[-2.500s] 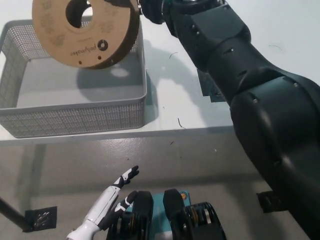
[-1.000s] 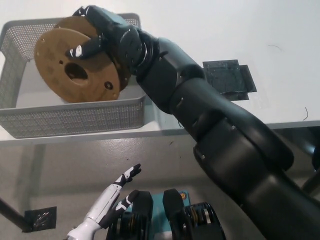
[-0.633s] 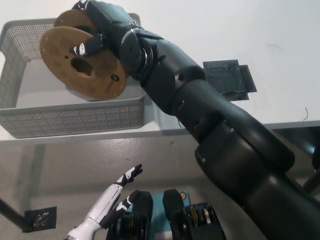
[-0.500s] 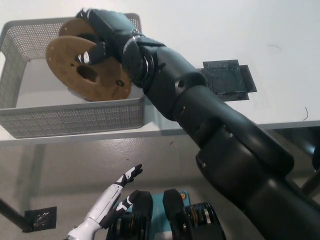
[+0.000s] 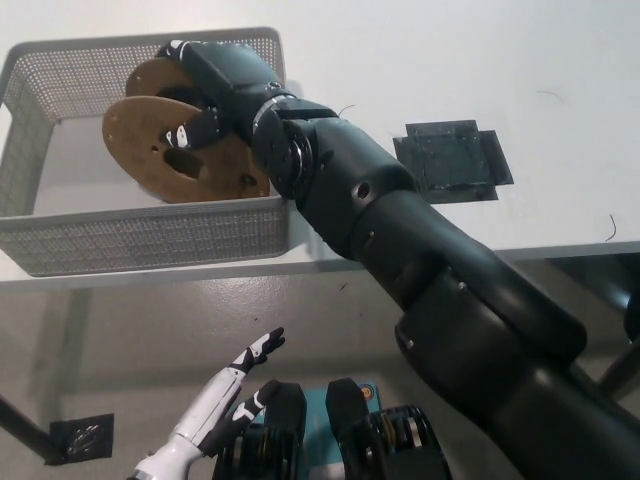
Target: Use the right hand to pick up a 3d printing filament and place it into a container on the left side
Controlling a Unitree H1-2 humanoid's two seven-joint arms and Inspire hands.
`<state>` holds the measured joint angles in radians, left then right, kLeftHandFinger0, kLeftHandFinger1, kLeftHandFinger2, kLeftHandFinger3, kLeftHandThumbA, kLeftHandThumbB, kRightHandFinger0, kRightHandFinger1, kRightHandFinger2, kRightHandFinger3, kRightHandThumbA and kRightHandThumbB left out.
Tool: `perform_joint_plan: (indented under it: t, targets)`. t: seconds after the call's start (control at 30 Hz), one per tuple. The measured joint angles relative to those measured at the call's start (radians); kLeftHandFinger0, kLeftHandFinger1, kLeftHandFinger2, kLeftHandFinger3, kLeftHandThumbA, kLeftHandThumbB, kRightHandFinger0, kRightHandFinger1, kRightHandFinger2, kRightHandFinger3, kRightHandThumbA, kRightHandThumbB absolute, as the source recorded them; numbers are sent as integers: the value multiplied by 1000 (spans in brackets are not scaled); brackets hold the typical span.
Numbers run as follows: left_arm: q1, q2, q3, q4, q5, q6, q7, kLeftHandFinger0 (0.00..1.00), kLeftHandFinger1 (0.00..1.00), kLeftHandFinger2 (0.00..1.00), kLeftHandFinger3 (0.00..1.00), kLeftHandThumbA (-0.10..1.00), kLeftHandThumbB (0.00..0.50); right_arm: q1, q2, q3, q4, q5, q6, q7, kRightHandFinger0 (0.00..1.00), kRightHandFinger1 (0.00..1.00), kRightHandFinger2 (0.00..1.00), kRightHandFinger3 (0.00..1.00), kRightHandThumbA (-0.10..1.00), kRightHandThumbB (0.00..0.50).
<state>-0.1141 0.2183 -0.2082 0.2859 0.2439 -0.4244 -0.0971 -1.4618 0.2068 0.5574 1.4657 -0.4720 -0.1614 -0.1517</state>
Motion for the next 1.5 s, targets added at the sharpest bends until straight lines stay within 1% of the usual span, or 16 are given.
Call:
perform_joint_plan:
  t: [0.17,0.2,0.23,0.27,0.3,0.33,0.4,0.47,0.57,0.67,0.87,0.97,1.2,1.3,1.4,1.5]
  targets:
    - [-1,0,0,0,-1,0,0,1000,1000,1000,1000,1000,360,7,0,2,-2,-12,-8,-13,4,454,879,877,-100,169]
    - [-1,0,0,0,-1,0,0,1000,1000,1000,1000,1000,364,7,0,2,-2,-13,-8,-13,47,509,942,961,-100,172]
    - [-1,0,0,0,-1,0,0,1000,1000,1000,1000,1000,367,7,0,1,-2,-13,-8,-13,293,660,977,1000,40,212]
    - [-1,0,0,0,-1,1,0,1000,1000,1000,1000,1000,368,7,0,1,-2,-14,-7,-11,358,664,913,981,106,222]
    - [-1,0,0,0,-1,1,-1,1000,1000,1000,1000,1000,369,7,0,0,-2,-14,-6,-8,744,994,1000,1000,353,295]
    - [-1,0,0,0,-1,1,-1,1000,1000,1000,1000,1000,371,6,-1,-1,-2,-14,-3,0,1000,1000,1000,1000,551,386]
    - [-1,0,0,0,-1,1,-1,1000,1000,1000,1000,1000,367,5,-4,-18,-2,-10,1,28,1000,1000,1000,1000,790,498]
    - [-1,0,0,0,-1,1,-1,1000,1000,1000,1000,1000,372,-3,-11,-43,-2,0,7,69,1000,1000,1000,1000,899,500]
    - [-1,0,0,0,0,1,-1,1000,1000,1000,1000,1000,384,-25,-22,-91,-1,21,22,127,1000,1000,1000,1000,968,500]
    - [-1,0,0,0,0,2,-1,1000,1000,1000,1000,1000,386,-57,-40,-196,-1,68,35,197,1000,1000,1000,1000,817,500]
    - [0,0,-1,1,0,4,-1,1000,1000,1000,1000,1000,372,-122,-81,-414,-2,186,61,316,1000,1000,1000,1000,842,500]
    - [0,0,-1,3,-1,3,-1,1000,1000,1000,1000,1000,378,-167,-105,-498,-3,235,71,355,1000,1000,1000,1000,784,500]
    - [-3,0,-1,5,6,3,0,1000,1000,1000,1000,1000,375,-279,-173,-674,-37,356,134,474,1000,1000,1000,1000,763,500]
    - [-3,0,-1,5,6,3,-1,1000,1000,1000,1000,1000,368,-302,-207,-707,-88,395,145,528,1000,1000,1000,1000,851,500]
    - [-3,0,-1,7,6,3,0,1000,1000,1000,1000,1000,353,-278,-239,-708,-220,416,158,569,1000,1000,1000,1000,853,500]
    - [-3,0,-1,12,6,3,0,1000,1000,1000,1000,1000,355,-225,-254,-706,-334,425,176,588,1000,1000,1000,1000,900,495]
